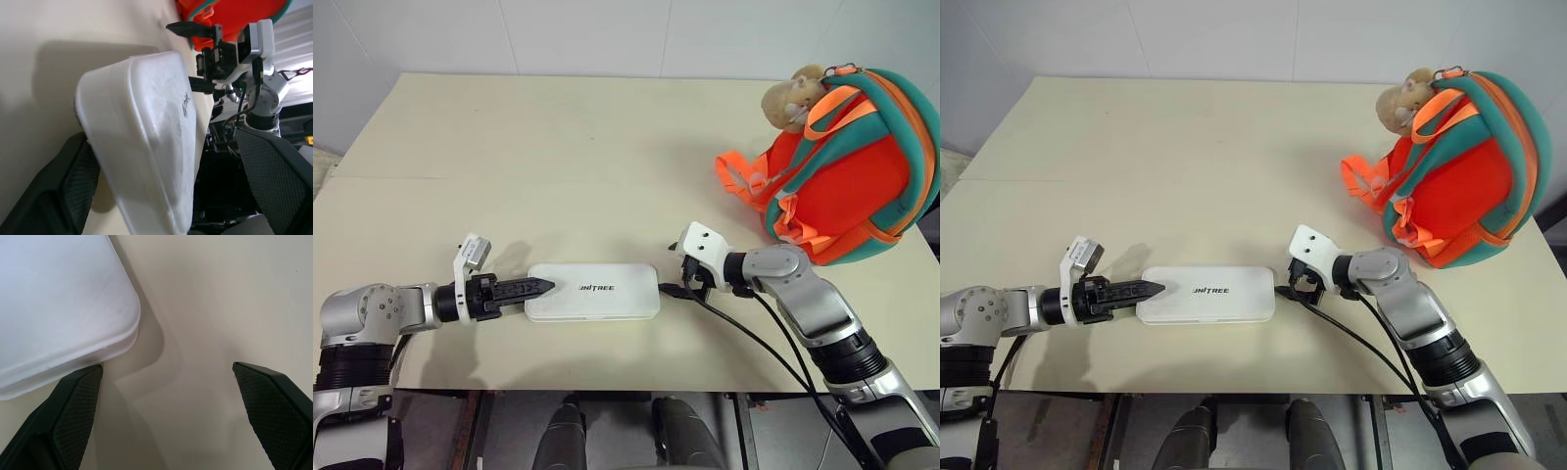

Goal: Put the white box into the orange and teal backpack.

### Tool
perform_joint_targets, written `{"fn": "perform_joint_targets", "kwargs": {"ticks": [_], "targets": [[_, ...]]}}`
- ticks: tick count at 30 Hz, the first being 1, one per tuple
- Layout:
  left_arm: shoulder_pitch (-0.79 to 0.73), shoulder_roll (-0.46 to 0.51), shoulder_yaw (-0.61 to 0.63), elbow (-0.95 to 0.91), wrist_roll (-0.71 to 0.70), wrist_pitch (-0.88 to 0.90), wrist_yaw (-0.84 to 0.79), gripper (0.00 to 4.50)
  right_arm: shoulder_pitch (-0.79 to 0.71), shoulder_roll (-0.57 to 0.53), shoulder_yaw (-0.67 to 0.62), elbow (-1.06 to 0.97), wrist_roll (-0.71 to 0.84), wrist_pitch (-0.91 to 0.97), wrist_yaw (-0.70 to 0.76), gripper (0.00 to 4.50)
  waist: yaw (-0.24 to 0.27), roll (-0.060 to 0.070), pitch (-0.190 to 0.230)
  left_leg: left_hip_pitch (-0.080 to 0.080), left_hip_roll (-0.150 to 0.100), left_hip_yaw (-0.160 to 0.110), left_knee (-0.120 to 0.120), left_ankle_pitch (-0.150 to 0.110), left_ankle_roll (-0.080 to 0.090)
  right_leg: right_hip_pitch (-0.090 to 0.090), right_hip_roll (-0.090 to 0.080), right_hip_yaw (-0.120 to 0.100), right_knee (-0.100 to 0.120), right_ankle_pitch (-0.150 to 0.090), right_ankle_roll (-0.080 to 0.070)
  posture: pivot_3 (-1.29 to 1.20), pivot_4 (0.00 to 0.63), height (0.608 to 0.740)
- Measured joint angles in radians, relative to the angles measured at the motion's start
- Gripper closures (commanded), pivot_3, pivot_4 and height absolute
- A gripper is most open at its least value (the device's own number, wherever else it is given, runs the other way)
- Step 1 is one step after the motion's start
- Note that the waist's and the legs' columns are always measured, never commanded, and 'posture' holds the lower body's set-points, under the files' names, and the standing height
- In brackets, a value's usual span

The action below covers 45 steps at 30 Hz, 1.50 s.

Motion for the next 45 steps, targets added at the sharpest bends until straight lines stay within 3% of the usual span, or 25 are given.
{"fn": "perform_joint_targets", "kwargs": {"ticks": [4, 13, 15, 22, 26, 36, 41, 45], "targets": [[0.000, -0.013, 0.006, 0.000, 0.001, -0.029, 0.012, 0.06, 0.000, 0.001, 0.000, 0.000, 0.000, -0.002, 0.001, 0.00, 0.000, 0.000, 0.000, 0.000, 0.000, 0.000, 0.000, 0.000, 0.000, 0.000, 0.000, 0.000, 0.000, 0.000, 0.000, 0.00, 0.150, 0.740], [-0.004, -0.032, 0.014, 0.016, -0.005, -0.038, 0.003, 2.83, 0.000, -0.001, -0.002, 0.000, -0.002, -0.003, 0.003, 0.00, 0.001, 0.000, 0.000, 0.000, 0.000, 0.000, 0.000, 0.000, 0.000, 0.000, 0.000, 0.000, 0.000, 0.000, 0.000, 0.00, 0.150, 0.740], [-0.021, -0.032, 0.015, 0.016, -0.021, -0.031, -0.011, 3.19, 0.000, -0.002, -0.002, 0.002, -0.010, -0.002, 0.003, 0.00, 0.001, 0.000, 0.000, 0.000, 0.000, 0.000, 0.001, 0.000, 0.000, 0.000, 0.000, 0.000, 0.000, 0.000, 0.000, 0.00, 0.150, 0.740], [-0.048, -0.045, 0.033, 0.059, -0.026, -0.018, 0.019, 3.20, 0.000, -0.002, -0.004, 0.001, -0.009, -0.002, 0.001, 0.00, 0.000, 0.000, 0.000, 0.000, 0.000, 0.000, 0.001, 0.000, 0.000, 0.001, 0.000, 0.000, 0.000, 0.000, 0.001, 0.00, 0.150, 0.740], [-0.078, -0.086, 0.127, 0.093, -0.033, -0.020, 0.102, 3.20, 0.012, -0.002, -0.064, -0.025, 0.020, 0.023, -0.018, 0.00, 0.002, 0.000, 0.000, 0.000, 0.000, 0.000, 0.001, 0.000, 0.000, 0.001, 0.000, 0.000, 0.000, 0.001, 0.001, 0.00, 0.150, 0.740], [-0.070, -0.250, 0.347, -0.068, -0.202, 0.023, 0.316, 3.20, 0.190, 0.040, -0.443, -0.193, 0.213, 0.044, -0.146, 0.00, 0.022, -0.001, 0.000, -0.001, -0.001, -0.001, 0.001, 0.000, 0.000, 0.001, -0.001, 0.000, -0.001, 0.001, 0.002, 0.00, 0.150, 0.740], [-0.005, -0.287, 0.359, -0.148, -0.252, 0.040, 0.393, 3.20, 0.351, 0.036, -0.667, -0.229, 0.309, 0.036, -0.168, 0.00, 0.026, 0.000, 0.000, 0.000, -0.001, 0.000, 0.002, 0.000, 0.000, 0.003, -0.001, 0.000, -0.003, 0.001, 0.002, 0.00, 0.150, 0.740], [-0.003, -0.303, 0.359, -0.154, -0.286, 0.040, 0.431, 3.20, 0.353, 0.025, -0.771, -0.203, 0.330, -0.020, -0.207, 0.00, 0.019, 0.000, 0.000, 0.000, -0.001, 0.001, 0.007, 0.000, 0.000, 0.004, -0.001, 0.001, -0.003, 0.002, 0.001, 0.00, 0.150, 0.740]]}}
